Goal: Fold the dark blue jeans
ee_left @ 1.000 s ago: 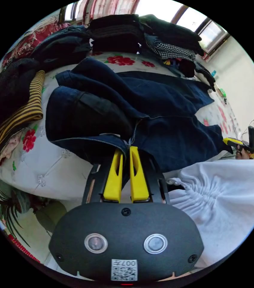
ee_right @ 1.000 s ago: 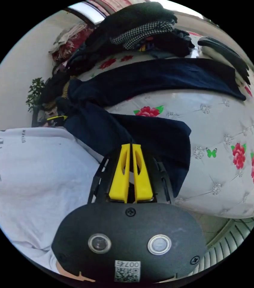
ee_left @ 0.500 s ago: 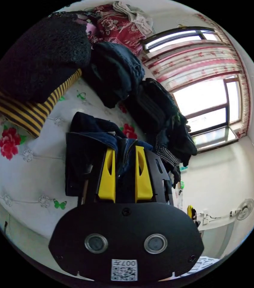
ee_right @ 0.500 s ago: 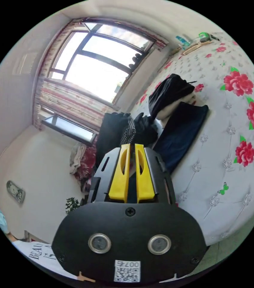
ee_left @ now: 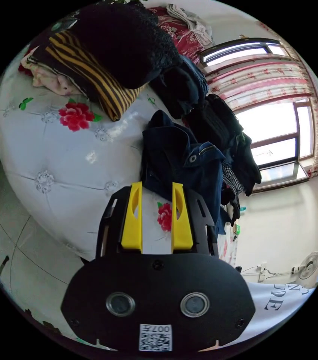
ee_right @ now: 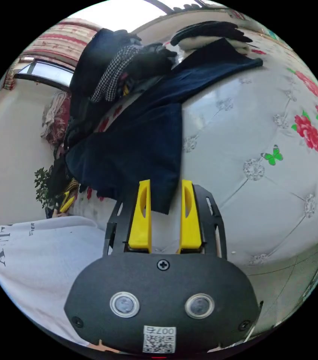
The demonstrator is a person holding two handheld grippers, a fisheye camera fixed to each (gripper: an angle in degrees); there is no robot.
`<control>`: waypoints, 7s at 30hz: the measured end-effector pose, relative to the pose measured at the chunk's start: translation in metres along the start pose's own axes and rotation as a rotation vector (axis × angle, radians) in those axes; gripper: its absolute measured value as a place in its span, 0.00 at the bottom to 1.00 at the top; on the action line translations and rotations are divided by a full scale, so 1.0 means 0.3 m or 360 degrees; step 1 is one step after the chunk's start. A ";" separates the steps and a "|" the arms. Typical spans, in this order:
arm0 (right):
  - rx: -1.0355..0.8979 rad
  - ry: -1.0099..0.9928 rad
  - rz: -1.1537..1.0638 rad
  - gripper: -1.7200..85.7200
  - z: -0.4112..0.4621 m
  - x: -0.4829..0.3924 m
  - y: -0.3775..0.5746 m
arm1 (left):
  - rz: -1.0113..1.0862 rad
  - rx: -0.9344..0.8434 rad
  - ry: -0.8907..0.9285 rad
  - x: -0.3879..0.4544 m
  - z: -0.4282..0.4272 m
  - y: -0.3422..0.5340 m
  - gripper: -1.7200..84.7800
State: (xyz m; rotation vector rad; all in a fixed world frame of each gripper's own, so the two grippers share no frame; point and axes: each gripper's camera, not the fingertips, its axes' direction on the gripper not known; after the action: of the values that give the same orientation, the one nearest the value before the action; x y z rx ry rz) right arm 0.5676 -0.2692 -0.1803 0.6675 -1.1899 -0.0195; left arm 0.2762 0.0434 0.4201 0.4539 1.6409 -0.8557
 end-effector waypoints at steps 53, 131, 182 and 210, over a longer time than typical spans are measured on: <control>0.0640 -0.0645 0.0849 0.02 -0.591 0.921 -0.302 | 0.0055 -0.0218 0.0377 0.295 -0.591 0.444 0.01; -0.0988 -0.0129 -0.2536 0.08 2.378 -0.909 0.107 | -0.0404 0.0201 0.0087 0.424 -1.083 1.147 0.01; -0.0228 0.0380 -0.0536 0.08 0.800 0.314 -0.867 | -0.0434 0.0290 0.0147 0.659 -1.224 0.787 0.01; 0.0000 0.0108 0.0551 0.14 -0.418 0.723 -0.235 | -0.0297 0.0435 0.0414 0.655 -1.129 0.510 0.01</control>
State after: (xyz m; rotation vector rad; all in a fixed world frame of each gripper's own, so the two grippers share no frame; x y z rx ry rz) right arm 0.7840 -0.3442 -0.0565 0.4515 -1.2259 0.2920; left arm 0.1058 0.3642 0.2086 0.6295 1.8323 -1.2100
